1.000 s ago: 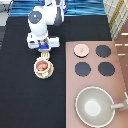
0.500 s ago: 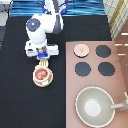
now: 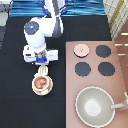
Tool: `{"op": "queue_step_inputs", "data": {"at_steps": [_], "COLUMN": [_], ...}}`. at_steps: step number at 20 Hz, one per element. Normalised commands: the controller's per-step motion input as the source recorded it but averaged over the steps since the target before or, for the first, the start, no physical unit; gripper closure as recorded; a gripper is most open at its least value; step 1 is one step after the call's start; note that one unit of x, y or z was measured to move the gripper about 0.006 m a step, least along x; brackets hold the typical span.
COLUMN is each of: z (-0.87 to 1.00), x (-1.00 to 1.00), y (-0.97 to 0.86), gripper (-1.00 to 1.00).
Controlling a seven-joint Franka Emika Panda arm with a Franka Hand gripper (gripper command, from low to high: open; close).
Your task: Take the lid off the pot, put the pot on the plate, and use the tool to push the pot to the front of the table.
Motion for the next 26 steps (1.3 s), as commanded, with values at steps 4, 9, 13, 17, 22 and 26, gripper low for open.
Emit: {"op": "queue_step_inputs", "data": {"at_steps": [4,9,13,17,22,26], "z": [-0.05,-0.02,0.02,0.03,0.01,0.04], "x": [-0.99,-0.58,0.66,0.91,1.0,1.0], "y": [-0.23,-0.37,-0.27,-0.06,0.0,0.0], "gripper": [1.0,1.0,1.0,1.0,1.0,1.0]}}
